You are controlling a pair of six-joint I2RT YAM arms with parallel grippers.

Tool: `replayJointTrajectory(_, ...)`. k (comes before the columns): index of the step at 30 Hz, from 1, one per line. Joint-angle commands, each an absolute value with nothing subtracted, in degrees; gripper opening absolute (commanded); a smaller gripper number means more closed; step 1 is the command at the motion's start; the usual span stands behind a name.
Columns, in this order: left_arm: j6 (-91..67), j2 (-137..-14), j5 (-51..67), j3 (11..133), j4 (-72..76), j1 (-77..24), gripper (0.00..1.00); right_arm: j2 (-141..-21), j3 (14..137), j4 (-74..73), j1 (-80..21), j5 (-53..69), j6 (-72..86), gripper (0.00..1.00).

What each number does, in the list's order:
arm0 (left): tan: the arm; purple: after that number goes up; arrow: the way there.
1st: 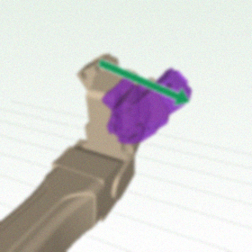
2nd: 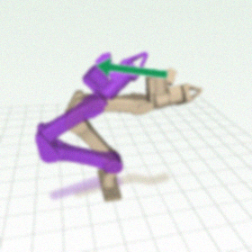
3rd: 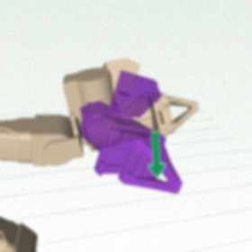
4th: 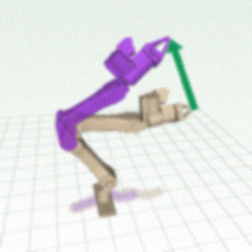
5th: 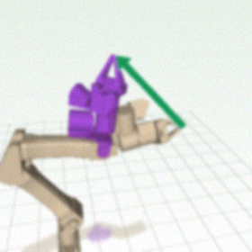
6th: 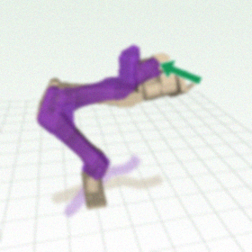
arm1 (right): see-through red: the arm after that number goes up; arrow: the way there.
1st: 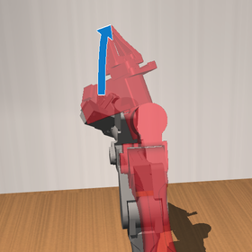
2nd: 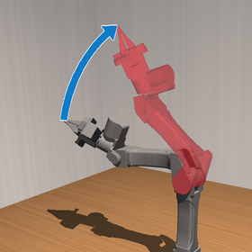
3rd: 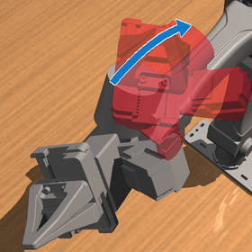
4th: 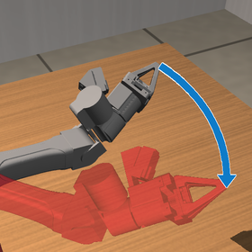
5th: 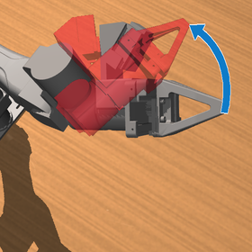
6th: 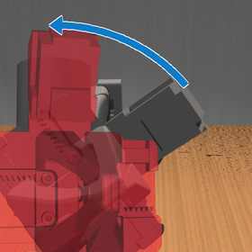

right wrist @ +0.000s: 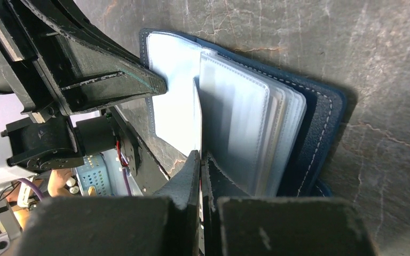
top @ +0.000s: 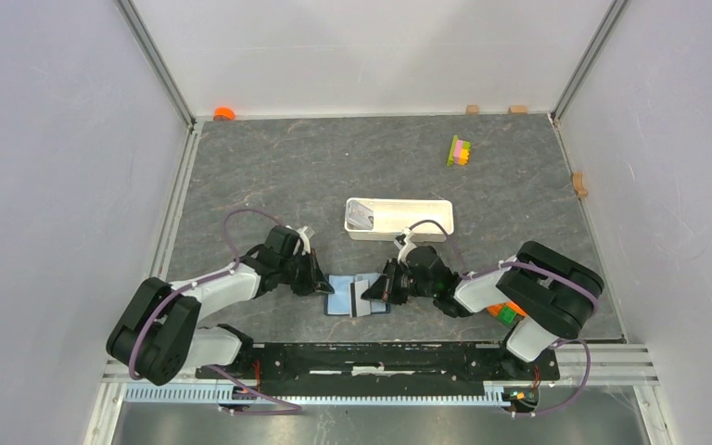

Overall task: Put the credit cards into the card holder
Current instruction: Insert the credit card into the card holder.

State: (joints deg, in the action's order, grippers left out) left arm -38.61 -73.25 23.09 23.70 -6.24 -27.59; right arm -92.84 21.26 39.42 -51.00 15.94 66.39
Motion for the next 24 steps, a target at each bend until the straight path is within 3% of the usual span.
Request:
replayJointTrajectory(1,-35.85,-75.28,23.52,21.81,-5.25,-28.35,0.02,-92.28,21.14,38.07,-51.15,12.81,65.95,0.00)
replayJointTrajectory(10,-34.72,-73.84,23.38,21.68,-5.27,-31.84,0.02,-89.62,16.16,39.81,-50.26,10.47,65.74,0.00)
replayJointTrajectory(24,-34.55,-74.37,23.38,21.97,-5.76,-33.13,0.02,-92.18,18.87,38.70,-50.19,8.18,59.64,0.00)
